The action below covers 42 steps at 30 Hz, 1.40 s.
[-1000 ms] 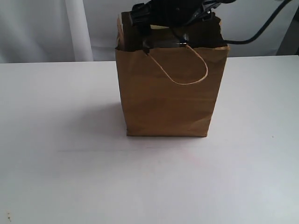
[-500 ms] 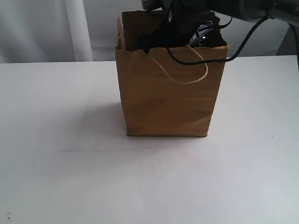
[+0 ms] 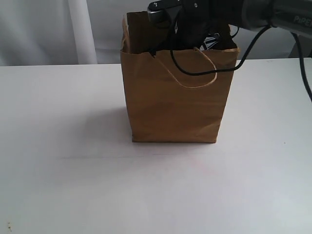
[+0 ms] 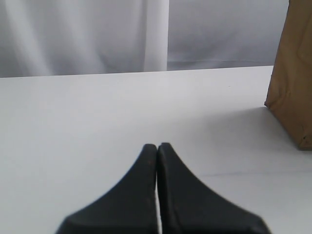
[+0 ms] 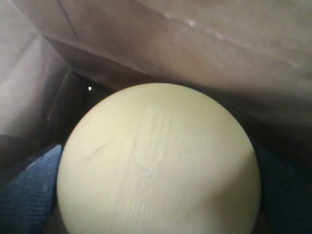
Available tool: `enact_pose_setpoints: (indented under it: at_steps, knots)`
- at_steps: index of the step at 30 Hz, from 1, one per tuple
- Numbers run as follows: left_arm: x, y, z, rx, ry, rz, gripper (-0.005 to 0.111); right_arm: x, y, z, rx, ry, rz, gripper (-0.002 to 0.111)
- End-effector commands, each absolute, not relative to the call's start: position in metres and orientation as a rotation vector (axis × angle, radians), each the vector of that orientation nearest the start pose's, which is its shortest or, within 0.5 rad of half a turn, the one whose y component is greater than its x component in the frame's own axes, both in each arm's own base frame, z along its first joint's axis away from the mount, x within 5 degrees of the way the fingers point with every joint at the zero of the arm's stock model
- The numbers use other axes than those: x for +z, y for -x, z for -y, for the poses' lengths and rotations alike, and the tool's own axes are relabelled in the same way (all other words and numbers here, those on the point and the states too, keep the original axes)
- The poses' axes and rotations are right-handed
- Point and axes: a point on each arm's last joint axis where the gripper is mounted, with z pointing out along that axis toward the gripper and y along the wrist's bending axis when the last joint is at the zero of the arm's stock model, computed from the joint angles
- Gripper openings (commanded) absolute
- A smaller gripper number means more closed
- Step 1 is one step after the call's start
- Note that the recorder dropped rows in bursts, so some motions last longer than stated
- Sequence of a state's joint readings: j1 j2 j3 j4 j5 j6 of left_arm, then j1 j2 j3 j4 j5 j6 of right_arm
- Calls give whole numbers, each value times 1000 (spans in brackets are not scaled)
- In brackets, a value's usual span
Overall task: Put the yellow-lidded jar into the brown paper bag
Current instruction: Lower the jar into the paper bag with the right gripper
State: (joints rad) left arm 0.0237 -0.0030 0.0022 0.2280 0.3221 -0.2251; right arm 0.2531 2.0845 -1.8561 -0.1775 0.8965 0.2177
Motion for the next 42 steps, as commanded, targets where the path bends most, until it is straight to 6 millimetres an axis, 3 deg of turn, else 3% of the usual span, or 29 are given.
enact_pose_setpoints:
  at_steps: [1, 5, 15, 34, 36, 38, 42]
  knots:
    - [186, -54, -7, 65, 81, -1784, 1, 261, -460, -101, -41, 130, -2577, 0]
    - [186, -54, -7, 65, 81, -1784, 1, 261, -460, -101, -42, 130, -2578, 0]
    - [186, -54, -7, 65, 81, -1784, 1, 236, -466, -103, -56, 137, -2632, 0]
    - [186, -54, -7, 65, 81, -1784, 1, 237, -466, -103, -54, 138, -2625, 0]
    - [186, -54, -7, 65, 81, -1784, 1, 237, -466, -103, -54, 138, -2625, 4]
    - [186, -54, -7, 65, 81, -1784, 1, 237, -467, -103, -55, 140, -2616, 29]
    - [186, -54, -7, 65, 81, -1784, 1, 237, -468, -103, -51, 141, -2607, 61]
